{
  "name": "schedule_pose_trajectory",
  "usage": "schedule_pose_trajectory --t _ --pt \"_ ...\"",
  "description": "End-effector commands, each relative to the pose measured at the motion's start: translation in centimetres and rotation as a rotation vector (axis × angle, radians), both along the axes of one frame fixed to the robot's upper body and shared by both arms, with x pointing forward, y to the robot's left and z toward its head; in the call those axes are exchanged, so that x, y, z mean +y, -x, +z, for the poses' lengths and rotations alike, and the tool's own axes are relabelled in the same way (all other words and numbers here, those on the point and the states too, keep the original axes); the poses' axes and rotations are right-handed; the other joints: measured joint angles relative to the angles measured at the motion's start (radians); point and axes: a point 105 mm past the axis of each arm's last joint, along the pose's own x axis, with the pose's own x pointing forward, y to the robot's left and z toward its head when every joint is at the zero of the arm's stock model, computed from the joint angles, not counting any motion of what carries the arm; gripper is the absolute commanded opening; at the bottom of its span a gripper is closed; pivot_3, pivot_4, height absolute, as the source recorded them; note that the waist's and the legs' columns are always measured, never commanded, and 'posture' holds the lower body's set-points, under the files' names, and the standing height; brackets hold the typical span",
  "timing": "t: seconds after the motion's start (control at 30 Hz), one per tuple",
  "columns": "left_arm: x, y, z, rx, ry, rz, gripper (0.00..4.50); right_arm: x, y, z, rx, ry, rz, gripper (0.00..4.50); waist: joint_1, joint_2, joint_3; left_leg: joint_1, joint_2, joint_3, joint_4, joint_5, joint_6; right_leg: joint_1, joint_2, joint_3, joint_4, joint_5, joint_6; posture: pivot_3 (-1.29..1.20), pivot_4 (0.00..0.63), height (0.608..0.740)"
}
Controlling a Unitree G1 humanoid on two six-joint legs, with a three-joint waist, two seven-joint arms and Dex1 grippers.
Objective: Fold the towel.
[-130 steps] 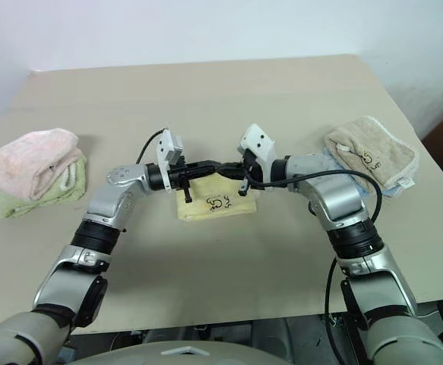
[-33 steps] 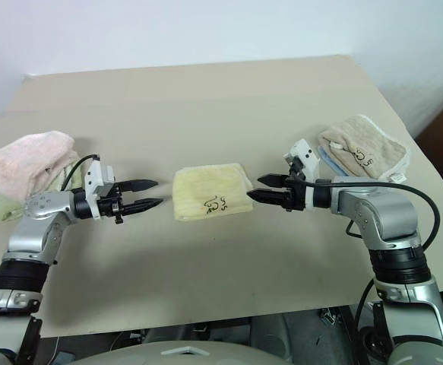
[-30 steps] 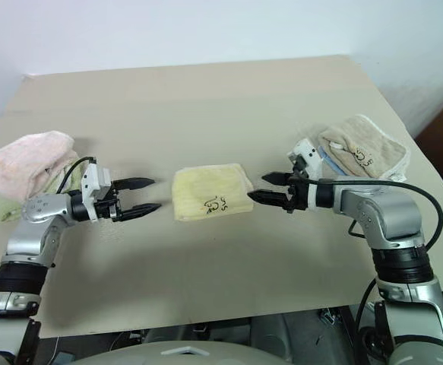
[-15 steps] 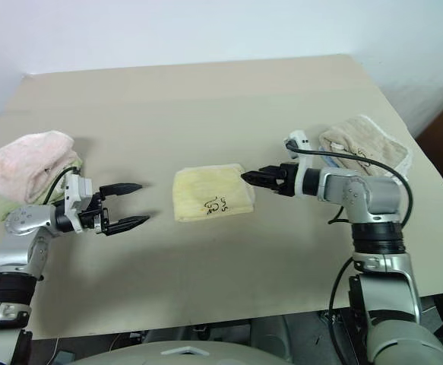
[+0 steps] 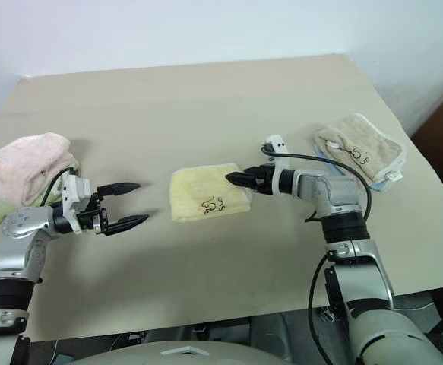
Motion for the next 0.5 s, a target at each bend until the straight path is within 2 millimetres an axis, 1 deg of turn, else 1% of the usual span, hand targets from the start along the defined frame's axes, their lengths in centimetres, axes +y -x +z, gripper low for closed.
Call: schedule_pose_trajectory --t 0.03,0.2,0.4,0.5 --pt "0.2 0.1 0.9 -0.045 0.022 0.012 4.44 1.6 -0.3 0.5 -0.026 -0.005 0.036 4.50 -0.001 0.000 0.000 0.000 0.000 0.000 0.000 0.000 0.000 0.000 0.000 0.000 0.000 0.000 0.000 0.00 0.150 0.728" --pt "0.6 0.4 0.3 -0.040 0.025 0.022 4.44 3.1 -0.1 0.7 -0.044 -0.009 0.085 4.50 -0.003 0.000 0.000 0.001 0.001 0.000 -0.001 0.000 0.000 -0.001 0.001 0.000 0.001 0.001 -0.001 0.00 0.150 0.728" --pt "0.7 0.3 -0.3 -0.039 0.027 0.028 4.44 4.2 0.6 0.9 -0.054 -0.014 0.139 4.50 0.002 0.000 0.000 0.000 0.001 0.000 -0.001 0.000 0.000 -0.002 0.001 0.000 0.002 0.001 -0.001 0.00 0.150 0.728" --pt "0.6 0.1 -0.4 -0.039 0.027 0.030 4.50 4.6 0.8 0.9 -0.055 -0.014 0.153 3.94 0.002 0.000 0.000 0.000 0.001 0.000 -0.001 0.000 0.000 -0.002 0.001 0.000 0.002 0.001 -0.001 0.00 0.150 0.728"
